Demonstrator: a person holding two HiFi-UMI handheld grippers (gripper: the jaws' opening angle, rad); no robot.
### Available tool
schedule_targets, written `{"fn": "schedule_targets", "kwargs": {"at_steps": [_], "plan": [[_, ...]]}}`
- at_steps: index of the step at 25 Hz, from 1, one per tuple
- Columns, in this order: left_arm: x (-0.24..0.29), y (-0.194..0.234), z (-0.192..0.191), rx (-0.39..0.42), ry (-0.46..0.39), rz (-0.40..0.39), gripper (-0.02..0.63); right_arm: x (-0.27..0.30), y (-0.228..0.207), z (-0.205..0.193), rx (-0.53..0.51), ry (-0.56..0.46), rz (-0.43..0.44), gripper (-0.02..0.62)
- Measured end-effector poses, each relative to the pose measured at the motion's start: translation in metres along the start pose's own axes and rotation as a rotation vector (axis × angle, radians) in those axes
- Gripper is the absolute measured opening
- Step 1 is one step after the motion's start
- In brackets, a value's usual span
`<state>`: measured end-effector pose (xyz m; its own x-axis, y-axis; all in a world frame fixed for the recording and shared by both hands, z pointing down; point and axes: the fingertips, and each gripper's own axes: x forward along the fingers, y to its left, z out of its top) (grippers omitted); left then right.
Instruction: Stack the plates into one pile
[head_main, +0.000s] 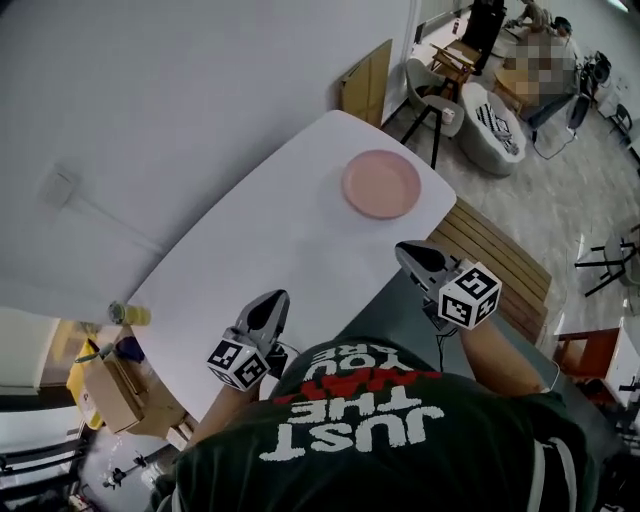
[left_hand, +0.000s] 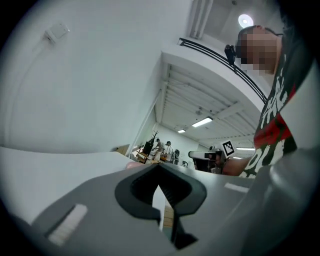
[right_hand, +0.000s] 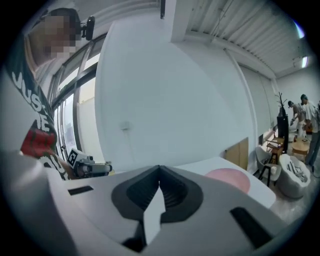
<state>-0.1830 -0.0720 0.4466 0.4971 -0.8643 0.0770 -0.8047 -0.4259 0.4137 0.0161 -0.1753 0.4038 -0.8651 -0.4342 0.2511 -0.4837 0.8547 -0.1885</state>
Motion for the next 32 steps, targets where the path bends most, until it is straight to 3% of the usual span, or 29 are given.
{"fn": "schedule_targets", "kwargs": {"at_steps": [4,7,14,19,25,32], "plan": [[-0.008,0.011,0.013,-0.003,-0.055,0.064,0.008,0.037,-0.011,0.019,-0.034,0.022,0.096,0.008],[0.015,0.015,0.018,0.026,-0.073,0.143,0.008,0.054,-0.040,0.032,-0.079,0.026,0.185,0.008],[0.150,-0.007,0.025,0.054,-0.244,0.365,0.008,0.065,-0.189,0.058,-0.206,0.037,0.432,0.008],[0.246,-0.048,0.033,-0.032,-0.346,0.490,0.008,0.057,-0.277,0.074,-0.259,0.124,0.574,0.008],[0.291,-0.081,0.038,-0.016,-0.364,0.567,0.008,0.052,-0.328,0.073,-0.212,0.158,0.622,0.006],[0.286,-0.087,0.042,0.043,-0.309,0.581,0.008,0.055,-0.324,0.067,-0.182,0.143,0.589,0.006]]}}
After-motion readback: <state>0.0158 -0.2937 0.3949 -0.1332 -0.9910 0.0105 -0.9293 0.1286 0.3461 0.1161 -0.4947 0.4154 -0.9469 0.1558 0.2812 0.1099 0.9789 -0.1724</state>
